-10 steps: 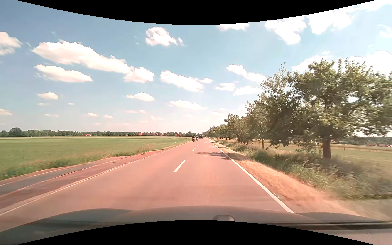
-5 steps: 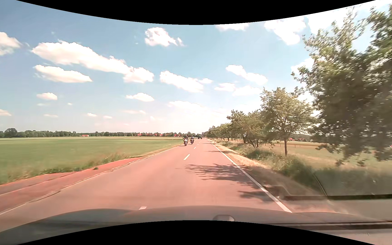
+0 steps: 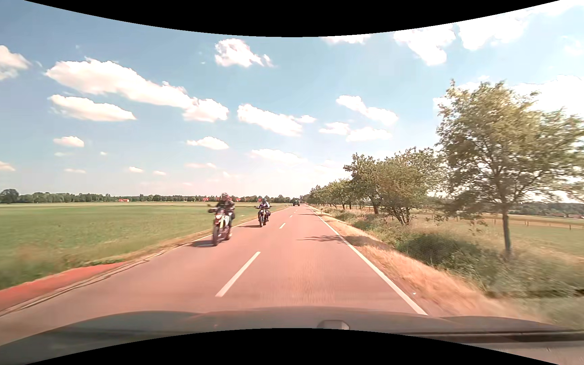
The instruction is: Follow the waypoints while adhering to traffic rules and regulations
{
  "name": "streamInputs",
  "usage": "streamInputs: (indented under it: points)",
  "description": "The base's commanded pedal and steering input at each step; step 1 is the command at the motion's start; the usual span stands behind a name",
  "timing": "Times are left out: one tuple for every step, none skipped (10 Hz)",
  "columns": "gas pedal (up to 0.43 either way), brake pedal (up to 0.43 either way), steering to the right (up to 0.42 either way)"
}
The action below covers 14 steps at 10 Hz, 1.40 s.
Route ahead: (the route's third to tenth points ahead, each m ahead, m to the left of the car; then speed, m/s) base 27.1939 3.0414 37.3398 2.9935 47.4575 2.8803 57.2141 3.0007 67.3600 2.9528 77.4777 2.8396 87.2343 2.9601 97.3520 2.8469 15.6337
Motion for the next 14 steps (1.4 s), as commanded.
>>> streamInputs:
  points:
    - [0.157,0.000,0.000]
    - [0.157,0.000,0.000]
    - [0.157,0.000,0.000]
    - [0.157,0.000,0.000]
    - [0.157,0.000,0.000]
    - [0.157,0.000,0.000]
    - [0.157,0.000,0.000]
    - [0.157,0.000,0.000]
    - [0.157,0.000,-0.001]
    - [0.157,0.000,-0.001]
    - [0.157,0.000,-0.001]
    - [0.157,0.000,-0.001]
    - [0.157,0.000,-0.002]
    - [0.157,0.000,-0.002]
